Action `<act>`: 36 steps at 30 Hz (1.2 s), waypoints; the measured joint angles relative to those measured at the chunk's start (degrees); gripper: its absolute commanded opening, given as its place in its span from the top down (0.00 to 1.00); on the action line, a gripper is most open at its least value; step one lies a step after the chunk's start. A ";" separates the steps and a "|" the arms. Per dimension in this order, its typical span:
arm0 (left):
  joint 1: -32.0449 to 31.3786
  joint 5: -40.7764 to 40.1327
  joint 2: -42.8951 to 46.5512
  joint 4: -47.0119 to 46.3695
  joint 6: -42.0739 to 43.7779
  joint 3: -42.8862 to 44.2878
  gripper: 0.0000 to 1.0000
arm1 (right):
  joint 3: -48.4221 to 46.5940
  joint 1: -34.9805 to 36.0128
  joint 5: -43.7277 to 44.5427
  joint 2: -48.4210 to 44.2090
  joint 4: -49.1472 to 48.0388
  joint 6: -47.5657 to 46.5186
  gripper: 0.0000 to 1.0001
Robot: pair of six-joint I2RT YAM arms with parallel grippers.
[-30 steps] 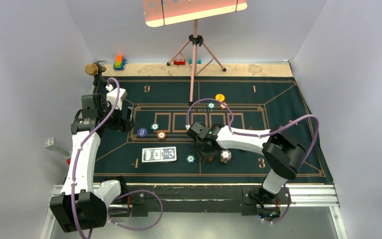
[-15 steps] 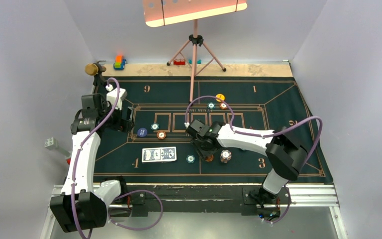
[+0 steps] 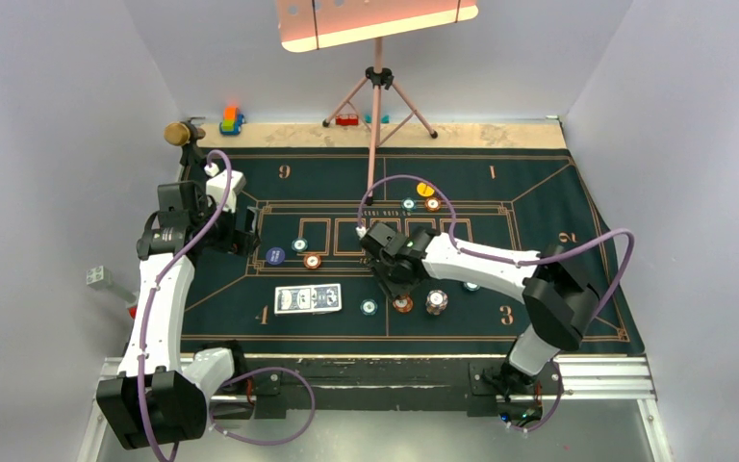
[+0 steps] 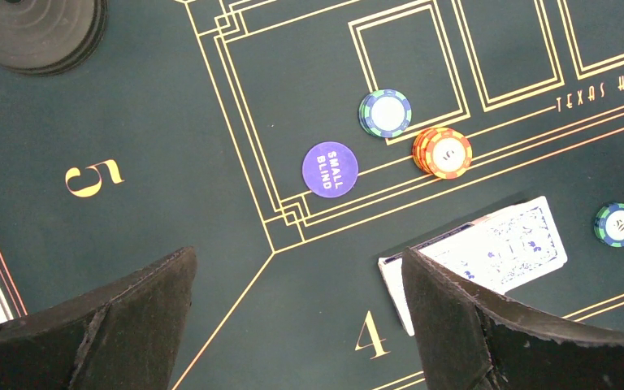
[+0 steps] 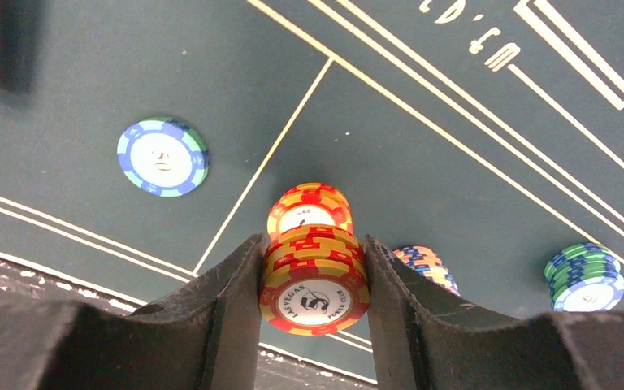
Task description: Distribute texas hold em gaming equipment
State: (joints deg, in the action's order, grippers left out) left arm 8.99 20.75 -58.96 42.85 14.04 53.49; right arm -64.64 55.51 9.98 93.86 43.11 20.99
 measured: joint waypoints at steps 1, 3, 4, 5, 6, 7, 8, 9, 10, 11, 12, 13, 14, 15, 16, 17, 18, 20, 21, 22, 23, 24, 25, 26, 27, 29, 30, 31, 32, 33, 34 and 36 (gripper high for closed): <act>0.00 0.00 0.00 0.00 0.00 0.02 0.00 | -0.11 -0.52 0.02 -0.09 0.11 0.00 0.86; 0.00 0.00 0.00 0.00 0.00 0.02 0.00 | -0.13 -2.62 -0.11 -0.68 0.24 0.20 0.92; 0.00 0.00 0.02 0.00 0.00 0.00 0.00 | -0.13 -4.48 -0.26 -1.40 0.28 0.39 0.96; 0.00 0.00 0.02 -0.02 0.00 0.02 0.00 | -0.13 -6.86 -0.46 -2.49 0.31 0.61 1.00; 0.00 0.00 0.04 -0.02 0.00 0.00 0.00 | -0.13 -9.64 -0.50 -3.78 0.33 0.85 1.00; 0.00 0.00 0.07 -0.02 0.00 0.00 0.00 | -0.13 -11.96 -0.35 -5.01 0.33 1.09 1.00; 0.00 0.00 0.11 -0.02 0.00 0.00 0.00 | -0.13 -15.17 -0.37 -6.54 0.35 1.40 1.00; 0.00 0.00 0.13 0.00 0.00 0.00 0.00 | -0.13 -18.16 -0.24 -8.00 0.37 1.64 1.00; 0.00 0.00 0.13 -0.02 0.00 0.00 0.00 | -0.13 -21.16 -0.02 -9.25 0.39 1.92 1.00; 0.00 0.00 0.13 -0.02 0.00 0.00 0.00 | -0.13 -24.37 0.55 -10.21 0.55 2.19 1.00; 0.00 0.00 0.15 0.00 0.00 0.00 0.00 | -0.13 -26.29 1.11 -10.71 0.72 2.47 1.00; 0.00 0.02 0.17 -0.02 0.00 0.00 0.00 | -0.13 -28.09 1.42 -10.93 0.98 2.78 1.00; 0.00 0.00 0.20 -0.02 0.00 0.00 0.00 | -0.13 -30.05 1.53 -11.04 1.25 3.17 1.00; 0.00 0.00 0.20 0.00 0.00 0.00 0.00 | -0.13 -31.91 1.51 -11.02 1.38 3.61 1.00; 0.00 0.02 0.22 -0.02 0.00 0.00 0.00 | -0.07 -33.46 1.55 -10.99 1.44 3.98 1.00; 0.00 0.02 0.24 0.00 0.00 0.00 0.00 | 0.09 -34.93 1.55 -10.99 1.46 4.37 1.00; 0.00 0.00 0.26 -0.02 0.00 0.00 0.00 | 0.26 -36.15 1.70 -10.99 1.49 4.74 1.00; 0.00 0.02 0.28 -0.02 0.00 0.00 0.00 | 0.61 -37.59 2.27 -10.80 1.51 5.29 1.00; 0.00 0.02 0.28 0.00 0.00 0.00 0.00 | 0.79 -38.07 2.54 -10.60 1.46 5.62 1.00; 0.00 0.02 0.28 -0.02 0.00 0.00 0.00 | 1.11 -38.49 2.51 -10.32 1.22 5.99 1.00; 0.00 0.04 0.28 0.00 0.00 0.00 0.00 | 1.44 -38.80 2.49 -9.99 1.03 6.19 1.00; 0.00 0.04 0.31 0.00 0.00 0.00 0.00 | 1.64 -39.08 2.43 -9.31 0.90 6.49 1.00; 0.00 0.04 0.31 0.00 0.00 0.00 0.00 | 1.64 -39.17 2.40 -8.63 0.72 6.58 1.00; 0.00 0.04 0.33 -0.02 0.00 0.00 0.00 | 1.64 -39.26 2.25 -7.58 0.37 6.75 1.00; 0.00 0.04 0.35 -0.02 0.00 0.00 0.00 | 1.64 -39.28 1.99 -6.10 -0.26 6.93 1.00; 0.00 0.04 0.37 -0.02 0.00 0.00 0.00 | 1.64 -39.28 1.49 -3.45 -1.33 7.17 1.00; 0.00 0.04 0.37 0.00 0.02 0.00 0.00 | 1.64 -39.28 1.11 -1.97 -1.81 7.32 1.00; 0.00 0.04 0.37 -0.02 0.00 0.00 0.00 | 1.64 -39.28 0.94 -0.55 -2.25 7.39 1.00; 0.00 0.04 0.37 -0.02 0.02 0.00 0.00 | 1.64 -39.28 0.90 0.72 -2.62 7.50 1.00; 0.00 0.04 0.37 0.00 0.00 0.00 0.00 | 1.64 -39.28 0.87 1.81 -2.91 7.54 1.00; 0.00 0.04 0.37 0.00 0.00 0.00 0.00 | 1.64 -39.28 0.90 2.73 -3.19 7.56 1.00; 0.00 0.04 0.37 0.00 0.02 0.00 0.00 | 1.51 -39.28 0.96 4.15 -3.67 7.61 1.00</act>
State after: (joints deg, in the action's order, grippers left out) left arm 8.99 20.80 -58.59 42.85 14.06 53.49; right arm -63.13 16.23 10.94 98.02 39.44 28.60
